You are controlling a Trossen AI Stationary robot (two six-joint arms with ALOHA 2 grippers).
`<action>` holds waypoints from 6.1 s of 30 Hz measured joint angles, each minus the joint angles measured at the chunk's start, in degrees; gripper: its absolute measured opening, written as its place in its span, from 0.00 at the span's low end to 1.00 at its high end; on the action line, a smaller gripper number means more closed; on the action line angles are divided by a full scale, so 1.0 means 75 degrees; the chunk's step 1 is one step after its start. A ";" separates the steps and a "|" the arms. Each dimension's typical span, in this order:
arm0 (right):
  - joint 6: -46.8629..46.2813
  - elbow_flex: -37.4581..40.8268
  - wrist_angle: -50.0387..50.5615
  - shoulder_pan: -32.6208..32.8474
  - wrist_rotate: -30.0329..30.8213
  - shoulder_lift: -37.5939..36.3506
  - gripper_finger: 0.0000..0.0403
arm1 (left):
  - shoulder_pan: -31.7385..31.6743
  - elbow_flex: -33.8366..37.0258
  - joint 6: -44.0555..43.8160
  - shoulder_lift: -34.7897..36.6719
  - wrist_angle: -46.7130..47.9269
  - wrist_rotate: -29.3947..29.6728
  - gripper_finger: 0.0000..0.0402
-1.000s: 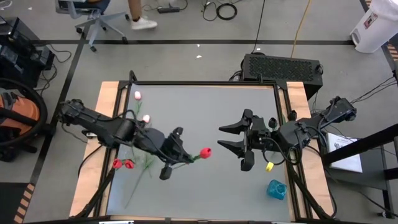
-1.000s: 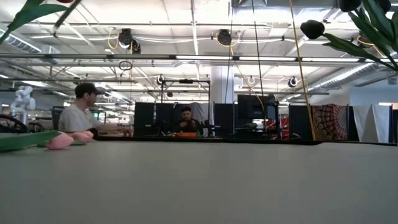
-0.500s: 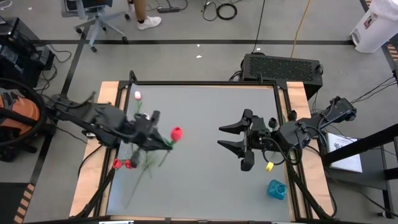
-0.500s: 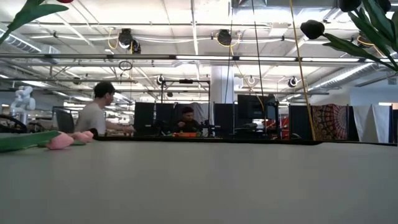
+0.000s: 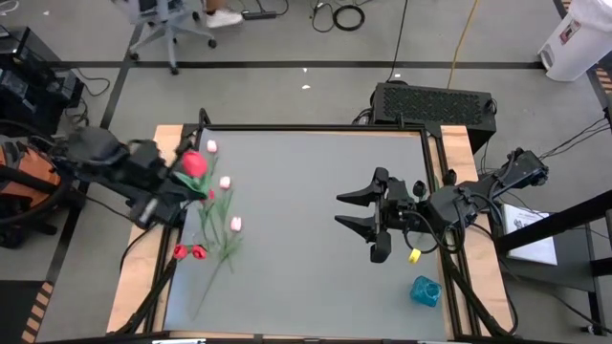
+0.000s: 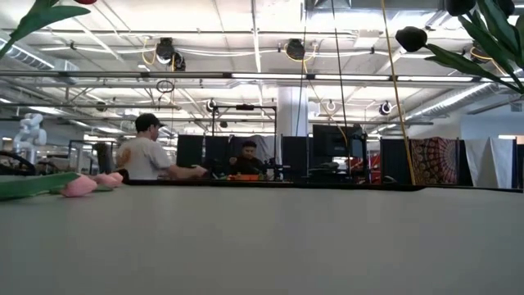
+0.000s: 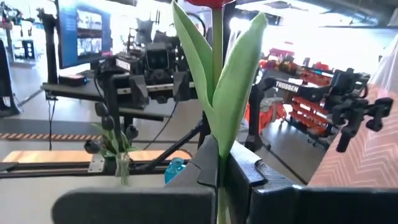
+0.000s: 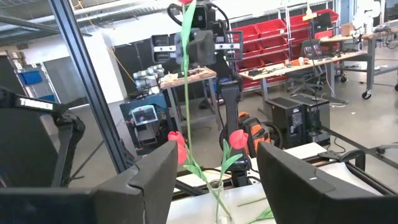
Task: Sort flowers into vase by color
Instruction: Put the red tulip into the left transparent vase
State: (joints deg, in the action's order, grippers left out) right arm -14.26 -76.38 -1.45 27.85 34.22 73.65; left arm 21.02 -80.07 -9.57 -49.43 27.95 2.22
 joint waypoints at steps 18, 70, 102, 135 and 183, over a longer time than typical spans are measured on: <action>0.0000 0.0000 0.0000 0.0001 0.0000 0.0000 0.52 | 0.0000 -0.0006 -0.0015 0.2101 0.1789 -0.0881 0.03; -0.0001 0.0000 0.0000 0.0001 0.0003 0.0000 0.52 | 0.0000 0.1749 0.0130 0.6551 0.4289 0.0169 0.03; -0.0002 0.0000 0.0002 0.0000 0.0000 -0.0001 0.52 | 0.0000 0.4816 -0.0149 0.6554 0.0435 -0.0874 0.03; 0.0000 0.0000 0.0000 -0.0002 0.0003 -0.0001 0.52 | 0.0000 0.5380 0.0135 0.6554 0.0750 -0.0450 0.03; 0.0000 0.0000 0.0000 0.0001 0.0002 -0.0001 0.52 | 0.0000 0.5989 -0.1047 0.6557 0.0803 -0.0489 0.41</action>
State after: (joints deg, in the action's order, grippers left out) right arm -14.27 -76.38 -1.45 27.85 34.23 73.64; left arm 21.02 -35.16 -17.42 -0.25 33.97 -1.45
